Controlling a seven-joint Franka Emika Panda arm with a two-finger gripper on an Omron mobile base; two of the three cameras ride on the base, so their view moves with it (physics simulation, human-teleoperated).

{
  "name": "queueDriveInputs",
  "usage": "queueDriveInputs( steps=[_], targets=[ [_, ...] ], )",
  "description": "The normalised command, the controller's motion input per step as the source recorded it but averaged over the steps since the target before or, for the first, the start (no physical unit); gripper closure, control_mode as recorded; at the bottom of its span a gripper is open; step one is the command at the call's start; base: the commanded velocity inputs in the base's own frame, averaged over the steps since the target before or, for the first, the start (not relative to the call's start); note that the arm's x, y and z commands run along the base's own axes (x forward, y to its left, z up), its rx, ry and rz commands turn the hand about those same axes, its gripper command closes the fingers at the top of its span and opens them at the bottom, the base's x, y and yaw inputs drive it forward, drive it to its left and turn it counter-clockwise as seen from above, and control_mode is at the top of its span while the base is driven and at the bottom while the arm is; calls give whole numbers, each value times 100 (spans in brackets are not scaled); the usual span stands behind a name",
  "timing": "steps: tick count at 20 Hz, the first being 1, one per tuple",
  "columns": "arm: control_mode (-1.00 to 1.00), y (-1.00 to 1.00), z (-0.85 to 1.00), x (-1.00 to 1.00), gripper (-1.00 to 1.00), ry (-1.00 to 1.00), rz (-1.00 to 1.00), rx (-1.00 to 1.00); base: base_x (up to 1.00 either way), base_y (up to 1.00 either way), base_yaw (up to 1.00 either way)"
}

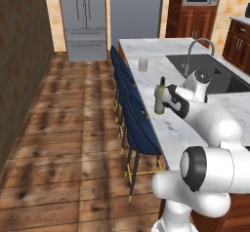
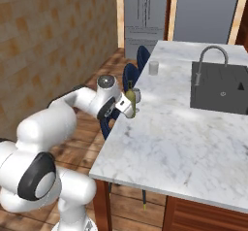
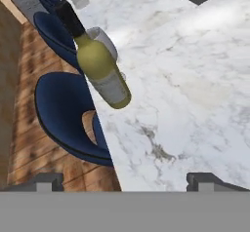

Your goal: There is a wine glass and glass cup on the dining counter. Place the wine bottle next to the wine glass and the juice bottle next to the glass cup.

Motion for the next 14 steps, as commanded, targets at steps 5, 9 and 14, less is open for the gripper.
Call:
queueDriveInputs(
  steps=[5, 9, 14],
  targets=[
    [-100, 14, 39, -44, -100, 11, 0, 0, 0, 0, 0],
    [-100, 17, 24, -60, -100, 3, 1, 0, 0, 0, 0],
    [-100, 12, 19, -62, -100, 0, 2, 0, 0, 0, 0]
  ],
)
